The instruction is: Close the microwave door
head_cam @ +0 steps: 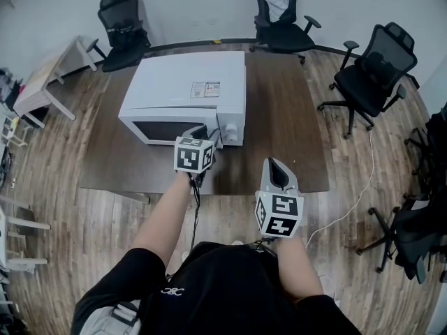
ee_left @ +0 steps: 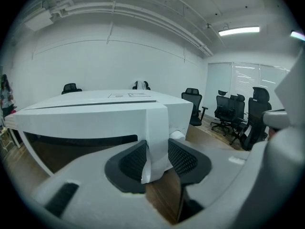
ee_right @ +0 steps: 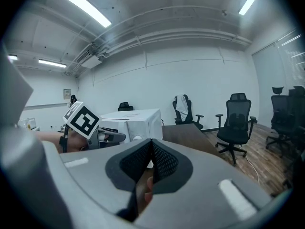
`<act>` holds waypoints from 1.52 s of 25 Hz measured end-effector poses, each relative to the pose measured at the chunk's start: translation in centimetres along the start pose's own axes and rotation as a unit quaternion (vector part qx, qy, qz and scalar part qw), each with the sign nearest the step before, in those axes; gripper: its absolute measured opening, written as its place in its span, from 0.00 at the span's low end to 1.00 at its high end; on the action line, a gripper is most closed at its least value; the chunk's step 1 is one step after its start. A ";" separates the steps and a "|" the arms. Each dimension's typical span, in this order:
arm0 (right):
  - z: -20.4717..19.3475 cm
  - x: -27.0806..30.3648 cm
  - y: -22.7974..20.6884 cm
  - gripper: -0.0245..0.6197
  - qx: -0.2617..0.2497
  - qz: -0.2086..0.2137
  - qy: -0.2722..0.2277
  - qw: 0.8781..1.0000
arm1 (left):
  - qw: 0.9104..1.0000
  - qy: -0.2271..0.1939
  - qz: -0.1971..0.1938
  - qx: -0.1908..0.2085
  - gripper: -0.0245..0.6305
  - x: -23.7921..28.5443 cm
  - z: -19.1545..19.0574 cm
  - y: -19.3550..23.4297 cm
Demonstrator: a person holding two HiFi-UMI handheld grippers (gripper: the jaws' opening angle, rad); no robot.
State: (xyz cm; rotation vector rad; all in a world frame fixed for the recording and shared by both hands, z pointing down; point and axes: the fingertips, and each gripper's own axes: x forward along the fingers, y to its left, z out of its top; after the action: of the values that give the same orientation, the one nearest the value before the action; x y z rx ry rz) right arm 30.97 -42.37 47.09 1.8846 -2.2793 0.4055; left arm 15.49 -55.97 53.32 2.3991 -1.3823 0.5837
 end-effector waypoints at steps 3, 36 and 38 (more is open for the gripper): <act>0.0 -0.2 -0.1 0.05 -0.002 -0.002 -0.001 1.000 | 1.000 0.001 0.004 -0.002 0.28 0.2 0.1 0.0; -0.2 -3.2 4.4 0.05 -0.019 0.003 -0.009 1.000 | 0.998 -0.061 0.014 -0.015 0.05 -5.7 0.9 0.7; 0.2 -2.8 5.7 0.05 -0.021 0.010 -0.012 1.000 | 0.998 -0.066 0.015 -0.015 0.05 -7.7 0.7 1.0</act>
State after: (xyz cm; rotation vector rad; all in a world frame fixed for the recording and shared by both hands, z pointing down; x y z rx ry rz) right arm 25.91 -38.79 45.45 1.8582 -2.3065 0.3371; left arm 11.29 -51.01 48.96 2.4352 -1.4714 0.4153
